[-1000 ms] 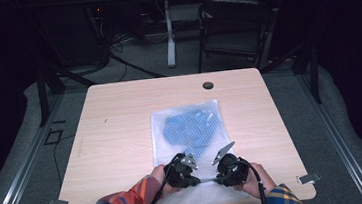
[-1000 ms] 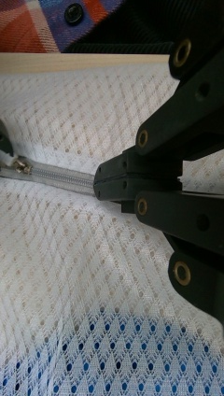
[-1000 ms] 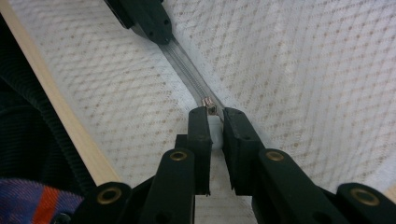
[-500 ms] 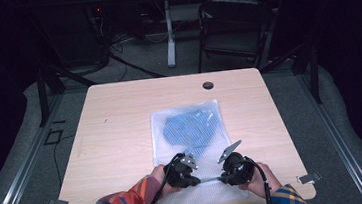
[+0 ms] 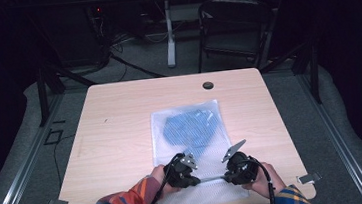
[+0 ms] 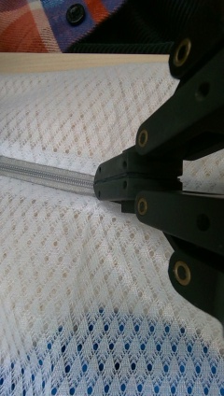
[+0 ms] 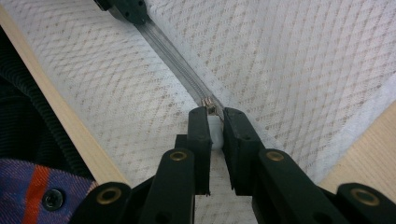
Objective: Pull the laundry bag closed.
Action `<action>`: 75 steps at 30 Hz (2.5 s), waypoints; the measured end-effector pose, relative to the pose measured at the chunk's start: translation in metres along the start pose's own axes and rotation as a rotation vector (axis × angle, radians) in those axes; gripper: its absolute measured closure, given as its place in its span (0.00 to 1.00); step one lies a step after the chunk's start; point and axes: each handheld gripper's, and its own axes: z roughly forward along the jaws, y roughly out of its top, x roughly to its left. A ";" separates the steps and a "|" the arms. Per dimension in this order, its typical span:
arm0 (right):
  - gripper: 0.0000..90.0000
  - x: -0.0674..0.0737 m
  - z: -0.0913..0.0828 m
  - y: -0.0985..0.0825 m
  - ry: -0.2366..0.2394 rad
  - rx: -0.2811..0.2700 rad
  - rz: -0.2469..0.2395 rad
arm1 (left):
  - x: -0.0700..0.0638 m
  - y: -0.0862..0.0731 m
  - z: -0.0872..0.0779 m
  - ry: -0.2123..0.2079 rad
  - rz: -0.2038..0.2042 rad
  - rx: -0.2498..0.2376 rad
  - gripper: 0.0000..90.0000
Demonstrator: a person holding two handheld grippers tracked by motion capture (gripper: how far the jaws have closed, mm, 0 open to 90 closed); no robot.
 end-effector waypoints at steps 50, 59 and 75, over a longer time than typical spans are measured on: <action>0.91 -0.009 -0.004 -0.007 0.022 -0.017 0.027 | -0.008 0.020 0.019 0.064 0.037 -0.053 1.00; 0.91 -0.010 -0.005 -0.008 0.028 -0.012 0.029 | -0.007 0.020 0.019 0.057 0.036 -0.051 1.00; 0.91 -0.014 -0.008 -0.011 0.025 0.002 0.035 | -0.006 0.020 0.019 0.044 0.034 -0.063 1.00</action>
